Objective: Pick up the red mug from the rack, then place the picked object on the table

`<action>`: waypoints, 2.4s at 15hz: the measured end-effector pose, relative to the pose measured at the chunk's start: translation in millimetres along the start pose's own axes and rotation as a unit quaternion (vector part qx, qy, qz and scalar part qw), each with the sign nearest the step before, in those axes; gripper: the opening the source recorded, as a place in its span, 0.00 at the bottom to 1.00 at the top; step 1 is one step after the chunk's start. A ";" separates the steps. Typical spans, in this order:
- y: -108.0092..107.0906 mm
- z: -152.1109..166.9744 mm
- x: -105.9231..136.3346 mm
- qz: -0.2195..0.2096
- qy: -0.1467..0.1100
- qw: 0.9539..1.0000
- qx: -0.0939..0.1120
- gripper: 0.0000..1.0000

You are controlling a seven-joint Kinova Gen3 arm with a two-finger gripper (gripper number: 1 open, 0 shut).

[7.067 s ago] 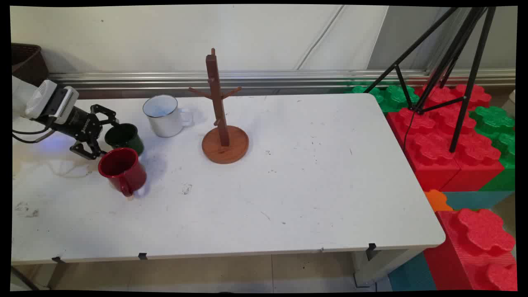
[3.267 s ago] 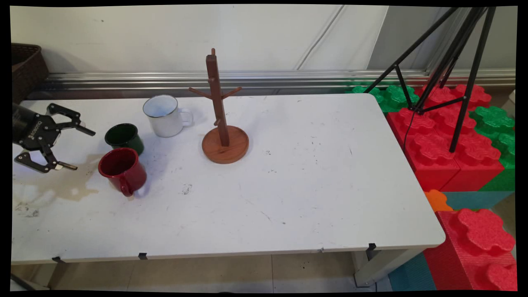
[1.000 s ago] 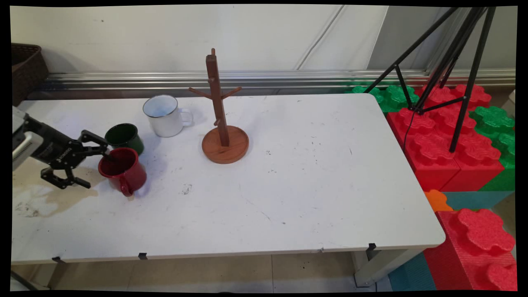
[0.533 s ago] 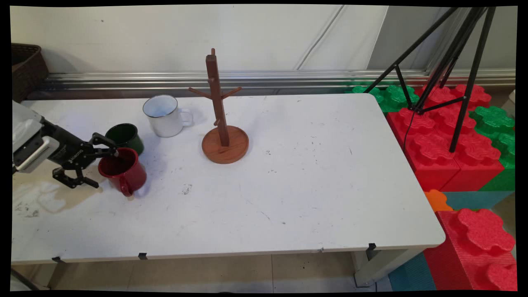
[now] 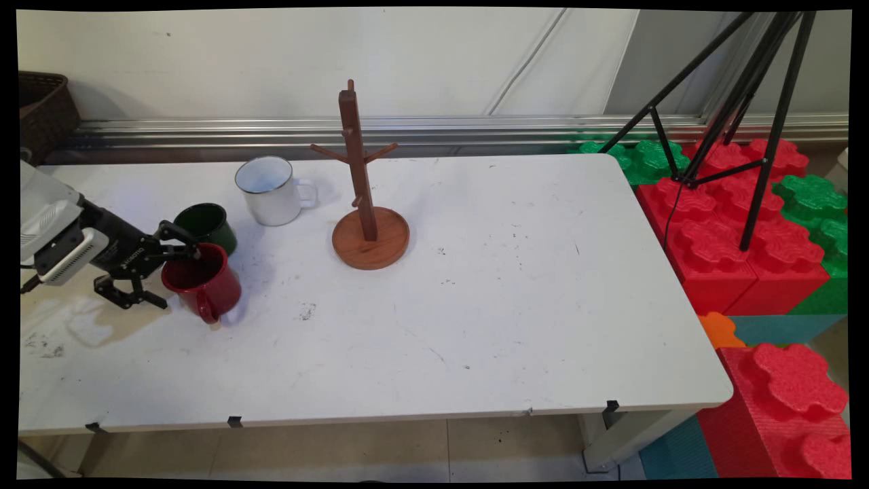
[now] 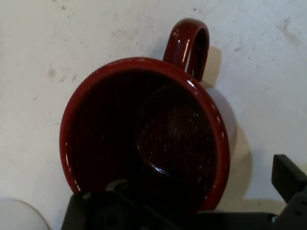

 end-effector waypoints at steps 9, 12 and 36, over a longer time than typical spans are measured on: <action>-1.3 3.9 -3.5 0.009 -0.002 1.000 -0.005 0.00; 0.1 3.0 -4.4 0.010 -0.002 1.000 -0.007 0.00; 1.4 -34.6 21.4 -0.096 0.095 0.991 0.014 0.00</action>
